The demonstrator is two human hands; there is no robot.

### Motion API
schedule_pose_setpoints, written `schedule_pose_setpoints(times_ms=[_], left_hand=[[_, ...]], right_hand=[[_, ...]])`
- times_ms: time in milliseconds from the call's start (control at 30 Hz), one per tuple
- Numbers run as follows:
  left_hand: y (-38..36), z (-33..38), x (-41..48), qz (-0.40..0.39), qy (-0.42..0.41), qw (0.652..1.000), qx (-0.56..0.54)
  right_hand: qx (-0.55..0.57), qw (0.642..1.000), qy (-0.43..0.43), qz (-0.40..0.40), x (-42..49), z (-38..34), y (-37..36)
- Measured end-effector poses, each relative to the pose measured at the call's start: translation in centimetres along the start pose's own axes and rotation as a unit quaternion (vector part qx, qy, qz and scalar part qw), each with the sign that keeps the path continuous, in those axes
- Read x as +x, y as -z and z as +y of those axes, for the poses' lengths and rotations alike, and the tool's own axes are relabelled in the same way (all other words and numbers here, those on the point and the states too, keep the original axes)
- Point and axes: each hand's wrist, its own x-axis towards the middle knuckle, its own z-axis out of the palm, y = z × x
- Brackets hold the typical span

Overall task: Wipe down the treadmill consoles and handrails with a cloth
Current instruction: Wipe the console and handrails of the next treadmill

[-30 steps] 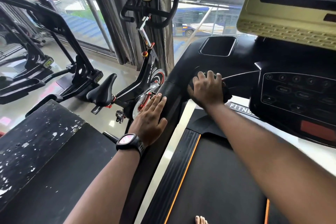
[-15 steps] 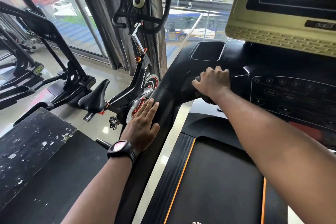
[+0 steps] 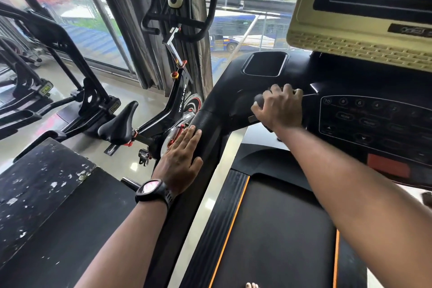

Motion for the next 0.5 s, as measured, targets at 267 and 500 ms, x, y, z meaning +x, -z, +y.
schedule_pose_setpoints(times_ms=[267, 500], left_hand=[[0.0, -0.1, 0.1, 0.002, -0.002, 1.000, 0.001], [0.1, 0.1, 0.0, -0.001, 0.001, 1.000, -0.002]], right_hand=[[0.000, 0.996, -0.087, 0.023, 2.1, 2.3, 1.1], [-0.010, 1.000, 0.000, 0.030, 1.0, 3.1, 0.6]])
